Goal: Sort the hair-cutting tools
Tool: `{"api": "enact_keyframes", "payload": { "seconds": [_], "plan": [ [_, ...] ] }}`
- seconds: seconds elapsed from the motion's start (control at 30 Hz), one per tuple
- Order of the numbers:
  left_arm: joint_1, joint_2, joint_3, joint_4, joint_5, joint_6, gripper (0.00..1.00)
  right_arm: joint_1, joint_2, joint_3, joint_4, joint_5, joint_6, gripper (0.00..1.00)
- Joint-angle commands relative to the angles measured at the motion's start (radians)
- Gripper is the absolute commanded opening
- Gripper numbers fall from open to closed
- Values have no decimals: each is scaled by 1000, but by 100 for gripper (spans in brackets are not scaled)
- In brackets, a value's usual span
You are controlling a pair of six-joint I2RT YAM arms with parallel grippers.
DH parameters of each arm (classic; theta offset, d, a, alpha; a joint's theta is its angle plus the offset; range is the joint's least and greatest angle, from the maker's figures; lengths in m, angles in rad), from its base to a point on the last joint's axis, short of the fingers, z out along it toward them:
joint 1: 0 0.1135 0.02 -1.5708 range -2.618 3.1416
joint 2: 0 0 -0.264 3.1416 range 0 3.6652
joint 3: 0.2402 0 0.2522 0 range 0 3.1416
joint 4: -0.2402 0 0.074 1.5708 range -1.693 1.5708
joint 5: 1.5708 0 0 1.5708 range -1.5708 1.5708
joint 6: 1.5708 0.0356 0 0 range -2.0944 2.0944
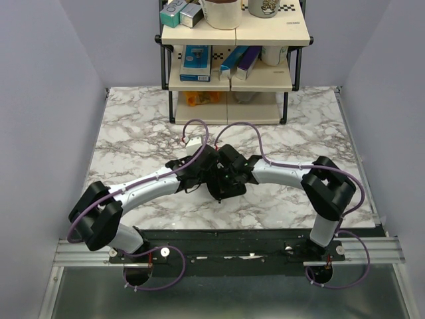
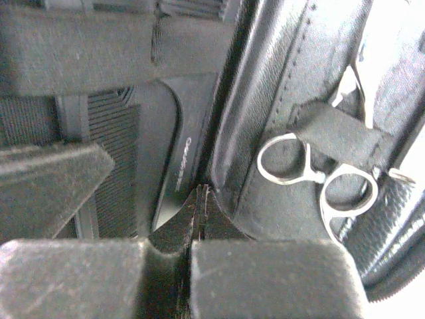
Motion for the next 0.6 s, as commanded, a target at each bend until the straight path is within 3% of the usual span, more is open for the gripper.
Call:
{"api": "enact_keyframes", "payload": {
  "seconds": [0.0,0.4,0.57],
  "plan": [
    [-26,21,47,-20,-40,2,24,9,-30,-56,-113,-23,-22,1],
    [-46,55,65,-20,-61,-3,23,16,-113,-67,-212,-54,-65,1],
    [-46,52,64,-25,-70,0,23,15,-166,-58,-198,58,-28,1]
  ]
}}
